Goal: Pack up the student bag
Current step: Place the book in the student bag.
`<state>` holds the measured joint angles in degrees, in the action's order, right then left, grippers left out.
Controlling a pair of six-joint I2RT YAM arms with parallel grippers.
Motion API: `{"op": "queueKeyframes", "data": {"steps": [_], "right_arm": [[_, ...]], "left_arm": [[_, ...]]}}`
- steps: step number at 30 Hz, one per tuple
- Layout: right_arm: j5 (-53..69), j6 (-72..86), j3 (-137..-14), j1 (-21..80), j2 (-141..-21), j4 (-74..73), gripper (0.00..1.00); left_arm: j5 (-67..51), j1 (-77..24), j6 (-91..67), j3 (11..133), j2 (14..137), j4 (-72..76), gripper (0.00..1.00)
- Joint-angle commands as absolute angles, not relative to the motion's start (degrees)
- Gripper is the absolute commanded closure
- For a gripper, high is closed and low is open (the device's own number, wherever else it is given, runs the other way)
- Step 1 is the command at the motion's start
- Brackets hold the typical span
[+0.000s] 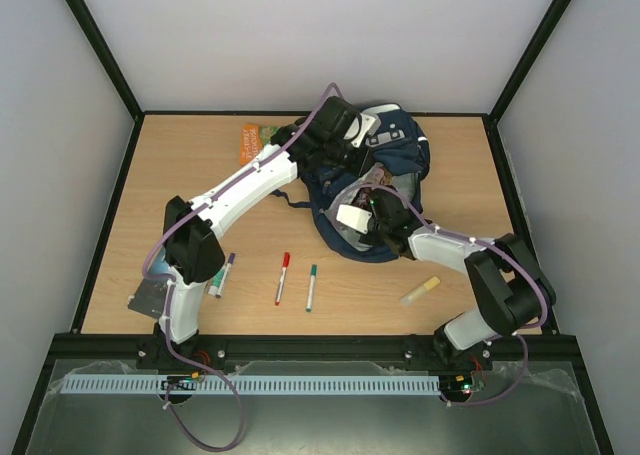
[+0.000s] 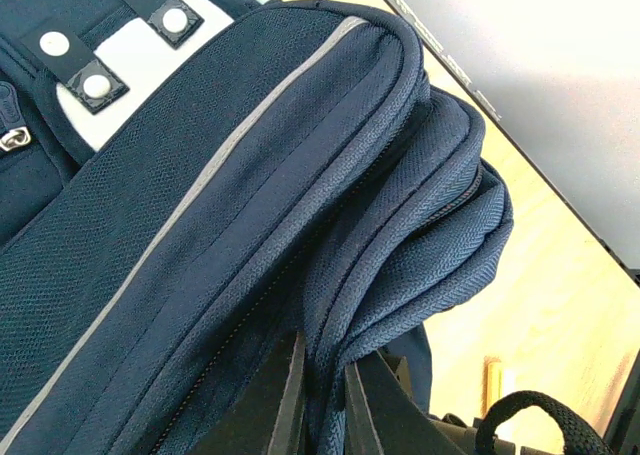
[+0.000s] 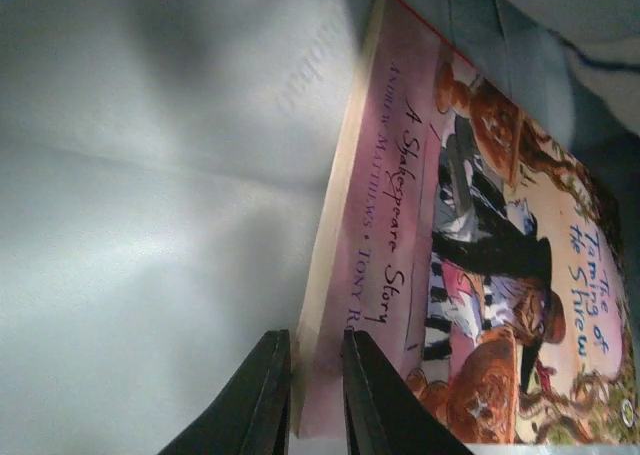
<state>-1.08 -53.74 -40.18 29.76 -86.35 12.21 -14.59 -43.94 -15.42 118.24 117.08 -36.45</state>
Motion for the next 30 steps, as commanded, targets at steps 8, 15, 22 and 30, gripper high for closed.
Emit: {"op": "queueKeyframes", "data": {"steps": [8, 15, 22, 30], "right_arm": [[-7.2, -61.3, -35.0, 25.2, -82.3, 18.4, 0.87], [-7.4, -69.4, -34.0, 19.9, -86.4, 26.7, 0.86], [-8.3, -64.0, -36.4, 19.8, -89.4, 31.0, 0.83], [2.0, -63.7, -29.0, 19.8, -73.2, 11.9, 0.70]], "left_arm": [[-16.7, -43.7, -15.2, 120.3, 112.9, -35.0, 0.98], [-18.2, -43.7, -14.6, 118.0, 111.8, -34.5, 0.98], [-19.6, -43.7, -14.7, 116.6, 111.9, -34.6, 0.98], [-21.4, -43.7, -14.0, 115.7, 112.3, -34.9, 0.86]]}}
